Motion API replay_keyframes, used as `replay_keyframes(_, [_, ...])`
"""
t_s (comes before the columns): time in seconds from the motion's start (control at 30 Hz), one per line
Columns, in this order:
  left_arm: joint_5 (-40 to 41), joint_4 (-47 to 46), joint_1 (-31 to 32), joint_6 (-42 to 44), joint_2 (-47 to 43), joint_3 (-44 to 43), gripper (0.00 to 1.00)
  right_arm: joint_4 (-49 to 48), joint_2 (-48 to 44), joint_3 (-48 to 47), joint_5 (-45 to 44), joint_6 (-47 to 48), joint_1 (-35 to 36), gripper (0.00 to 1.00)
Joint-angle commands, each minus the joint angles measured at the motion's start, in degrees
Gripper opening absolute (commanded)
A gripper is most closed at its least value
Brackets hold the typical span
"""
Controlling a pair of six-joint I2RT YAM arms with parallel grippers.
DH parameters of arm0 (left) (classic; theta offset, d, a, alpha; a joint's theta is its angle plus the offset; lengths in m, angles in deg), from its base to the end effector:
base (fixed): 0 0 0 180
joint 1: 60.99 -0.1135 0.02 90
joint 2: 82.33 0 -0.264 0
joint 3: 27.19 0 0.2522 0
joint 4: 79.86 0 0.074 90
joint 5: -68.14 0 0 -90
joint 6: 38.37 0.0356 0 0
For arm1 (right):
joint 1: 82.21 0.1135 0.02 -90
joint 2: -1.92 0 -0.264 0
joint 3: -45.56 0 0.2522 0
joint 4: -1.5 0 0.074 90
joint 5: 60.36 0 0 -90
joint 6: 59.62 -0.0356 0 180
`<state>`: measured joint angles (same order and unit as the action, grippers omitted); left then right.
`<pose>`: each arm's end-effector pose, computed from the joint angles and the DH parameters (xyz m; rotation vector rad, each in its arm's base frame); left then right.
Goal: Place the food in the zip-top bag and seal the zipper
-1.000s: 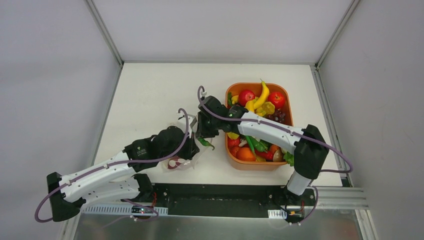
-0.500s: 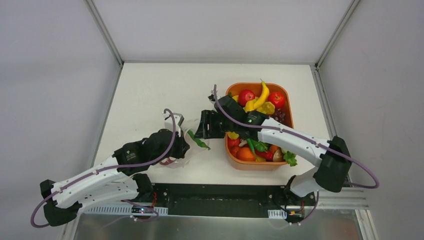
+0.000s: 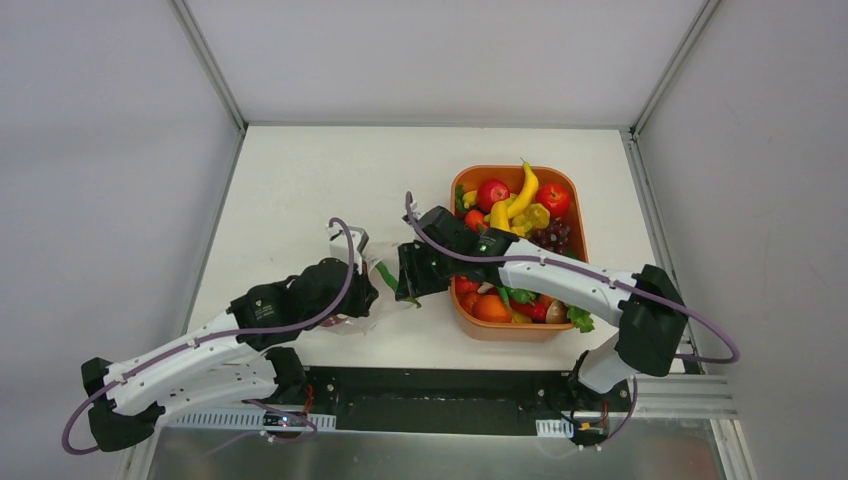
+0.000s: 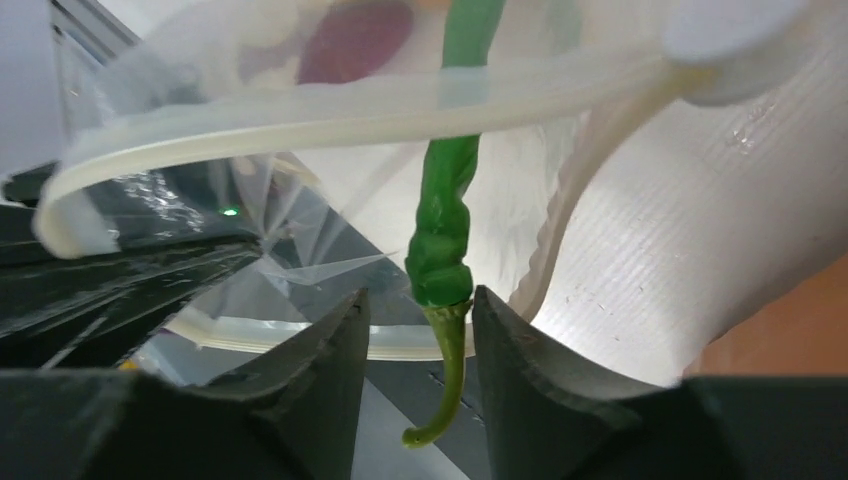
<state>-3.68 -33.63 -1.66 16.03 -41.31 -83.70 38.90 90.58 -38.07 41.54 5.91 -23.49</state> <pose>0.0894 -0.1290 0.2990 0.2495 2.1347 -0.6655 0.1731 0.2990 0.2819 -0.8441 2.3504 0.9244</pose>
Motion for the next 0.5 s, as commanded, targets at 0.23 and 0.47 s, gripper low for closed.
replay_keyframes(0.23, [-0.9, -0.8, 0.7, 0.7, 1.5, -2.4, 0.0, -2.4, 0.9, -1.6, 1.4, 1.7, 1.3, 0.09])
replay_keyframes(0.47, [-3.8, -1.7, 0.7, 0.4, 2.7, -2.9, 0.0, -9.6, 2.0, -0.8, -2.1, -8.0, 1.2, 0.06])
